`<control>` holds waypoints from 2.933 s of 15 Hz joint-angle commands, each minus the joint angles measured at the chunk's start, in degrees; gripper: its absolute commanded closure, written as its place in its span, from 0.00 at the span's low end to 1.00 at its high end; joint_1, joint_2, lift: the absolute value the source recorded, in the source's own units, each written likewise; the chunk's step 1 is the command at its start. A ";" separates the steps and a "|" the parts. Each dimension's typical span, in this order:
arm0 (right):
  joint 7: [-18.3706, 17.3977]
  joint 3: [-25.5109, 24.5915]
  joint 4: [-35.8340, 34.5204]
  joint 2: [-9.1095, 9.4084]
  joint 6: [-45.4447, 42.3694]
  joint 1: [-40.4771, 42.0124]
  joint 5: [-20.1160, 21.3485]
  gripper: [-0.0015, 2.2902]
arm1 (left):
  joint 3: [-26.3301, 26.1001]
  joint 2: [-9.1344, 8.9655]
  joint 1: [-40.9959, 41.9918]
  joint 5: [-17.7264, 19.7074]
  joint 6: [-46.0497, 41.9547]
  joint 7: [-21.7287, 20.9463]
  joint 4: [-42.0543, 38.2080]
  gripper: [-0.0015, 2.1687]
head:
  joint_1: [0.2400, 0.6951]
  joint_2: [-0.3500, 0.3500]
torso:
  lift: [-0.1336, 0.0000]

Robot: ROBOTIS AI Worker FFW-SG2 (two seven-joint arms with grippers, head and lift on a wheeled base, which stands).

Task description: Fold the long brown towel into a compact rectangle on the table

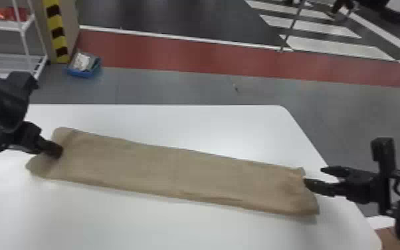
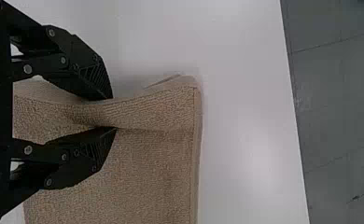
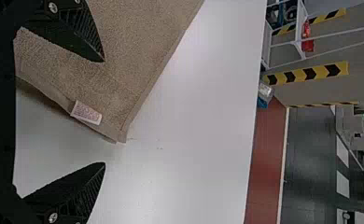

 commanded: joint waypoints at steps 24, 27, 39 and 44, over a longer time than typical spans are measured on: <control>-1.23 2.79 2.01 0.35 -1.05 -0.84 0.27 0.04 | 5.80 11.20 20.48 -0.61 15.99 -19.51 -46.13 0.87 | 1.00 0.26 | 0.07; -1.14 1.99 1.66 0.26 -1.05 -0.40 -0.17 0.04 | -0.70 6.63 21.10 -1.13 15.99 -19.34 -56.59 0.87 | 1.00 0.18 | 0.07; -0.70 -0.82 1.39 -1.67 -1.93 1.09 -1.93 0.04 | -31.11 -3.18 23.65 -12.47 15.99 -11.78 -60.63 0.87 | 1.00 0.00 | 0.07; -0.88 -0.03 1.48 -1.32 -1.75 0.66 -1.84 0.04 | -37.00 -3.18 24.61 -13.61 15.99 -5.27 -57.91 0.87 | 1.00 0.00 | 0.07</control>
